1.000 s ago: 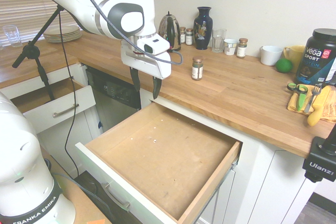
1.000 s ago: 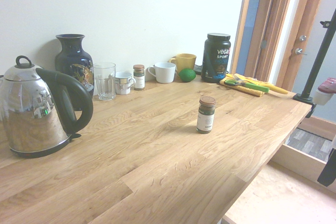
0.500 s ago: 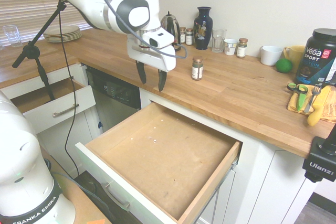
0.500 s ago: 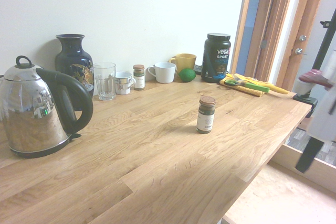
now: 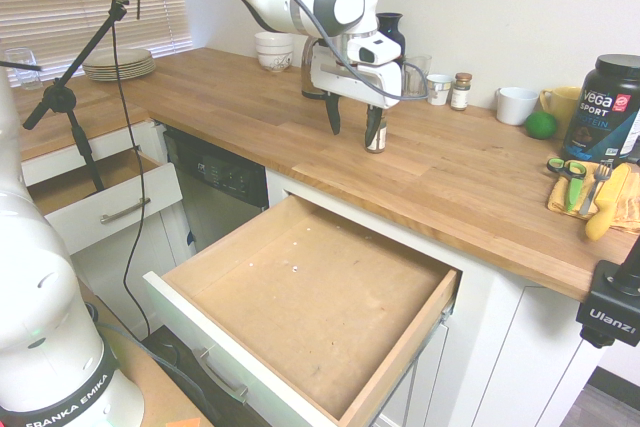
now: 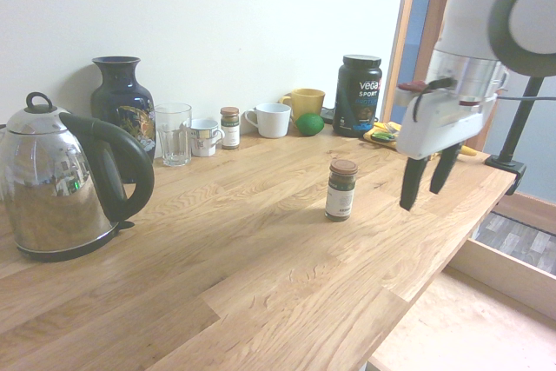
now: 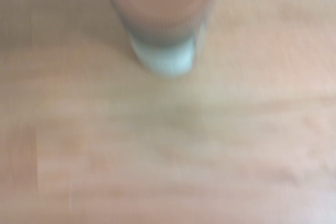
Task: Put seasoning jar in the drawer
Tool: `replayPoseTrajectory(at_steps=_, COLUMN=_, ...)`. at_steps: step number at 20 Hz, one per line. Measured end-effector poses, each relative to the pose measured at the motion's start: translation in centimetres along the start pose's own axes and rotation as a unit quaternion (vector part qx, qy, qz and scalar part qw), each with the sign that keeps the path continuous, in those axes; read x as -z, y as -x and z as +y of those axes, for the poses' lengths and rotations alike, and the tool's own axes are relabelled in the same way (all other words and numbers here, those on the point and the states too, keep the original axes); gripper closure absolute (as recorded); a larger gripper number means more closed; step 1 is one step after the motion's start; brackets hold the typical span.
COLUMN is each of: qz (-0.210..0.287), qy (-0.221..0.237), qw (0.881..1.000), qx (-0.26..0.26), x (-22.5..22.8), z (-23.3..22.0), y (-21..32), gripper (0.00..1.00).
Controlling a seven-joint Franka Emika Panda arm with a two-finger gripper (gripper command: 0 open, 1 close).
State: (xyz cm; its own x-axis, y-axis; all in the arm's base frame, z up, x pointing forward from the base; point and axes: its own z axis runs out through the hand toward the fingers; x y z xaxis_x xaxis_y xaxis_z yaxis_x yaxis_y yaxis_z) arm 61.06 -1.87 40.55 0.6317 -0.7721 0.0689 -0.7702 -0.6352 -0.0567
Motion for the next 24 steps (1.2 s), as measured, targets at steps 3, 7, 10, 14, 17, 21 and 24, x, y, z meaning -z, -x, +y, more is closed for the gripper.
replayPoseTrajectory(at_steps=3, qz=-0.001, qy=0.001, qw=1.0, qx=0.004, x=-0.5, z=-2.3, y=-1.3, gripper=0.0)
replayPoseTrajectory(at_steps=7, qz=-0.002, qy=0.006, qw=1.0, qx=0.008, x=-1.1, z=-5.1, y=-2.7, gripper=0.0)
replayPoseTrajectory(at_steps=10, qz=-0.005, qy=0.012, qw=1.0, qx=0.01, x=-2.0, z=-6.8, y=-3.4, gripper=0.0)
replayPoseTrajectory(at_steps=14, qz=-0.007, qy=0.015, qw=1.0, qx=0.011, x=-3.6, z=-8.8, y=-3.8, gripper=0.0)
replayPoseTrajectory(at_steps=17, qz=-0.01, qy=0.018, qw=1.0, qx=0.011, x=-4.8, z=-9.9, y=-4.0, gripper=0.0)
replayPoseTrajectory(at_steps=21, qz=-0.011, qy=0.02, qw=1.0, qx=0.01, x=-5.3, z=-10.7, y=-4.4, gripper=0.0)
replayPoseTrajectory(at_steps=24, qz=-0.011, qy=0.022, qw=1.0, qx=0.005, x=-5.3, z=-10.5, y=-5.0, gripper=0.0)
